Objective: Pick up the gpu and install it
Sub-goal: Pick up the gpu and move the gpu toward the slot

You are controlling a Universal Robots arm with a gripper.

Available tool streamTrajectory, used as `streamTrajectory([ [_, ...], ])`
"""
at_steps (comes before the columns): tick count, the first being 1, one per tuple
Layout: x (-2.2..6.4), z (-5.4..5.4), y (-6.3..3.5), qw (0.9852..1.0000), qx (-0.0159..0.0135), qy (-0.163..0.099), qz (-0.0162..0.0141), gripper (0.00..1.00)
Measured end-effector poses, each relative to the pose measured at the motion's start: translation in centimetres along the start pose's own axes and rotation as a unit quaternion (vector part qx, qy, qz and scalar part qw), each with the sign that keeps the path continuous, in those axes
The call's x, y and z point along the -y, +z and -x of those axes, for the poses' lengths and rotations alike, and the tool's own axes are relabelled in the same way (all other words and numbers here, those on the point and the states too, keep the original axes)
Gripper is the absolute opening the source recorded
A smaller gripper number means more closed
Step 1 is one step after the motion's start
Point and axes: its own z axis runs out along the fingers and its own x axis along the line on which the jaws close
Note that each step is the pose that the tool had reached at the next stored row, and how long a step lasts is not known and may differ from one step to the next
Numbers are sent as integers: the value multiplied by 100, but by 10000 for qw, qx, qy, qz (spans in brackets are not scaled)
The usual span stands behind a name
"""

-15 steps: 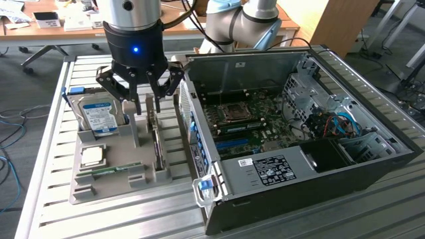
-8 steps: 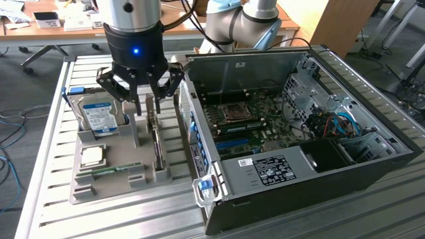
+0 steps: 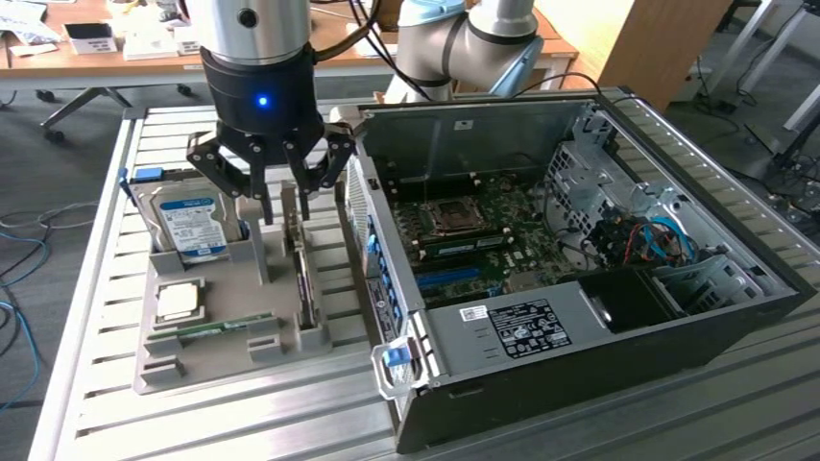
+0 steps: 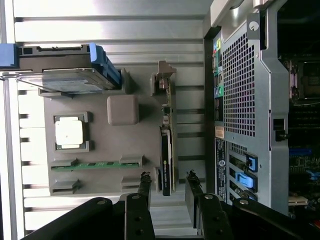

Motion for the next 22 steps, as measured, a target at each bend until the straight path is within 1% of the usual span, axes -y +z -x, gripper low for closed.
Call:
streamTrajectory([
  [22, 2, -1, 39, 10000, 1, 0, 1, 42],
])
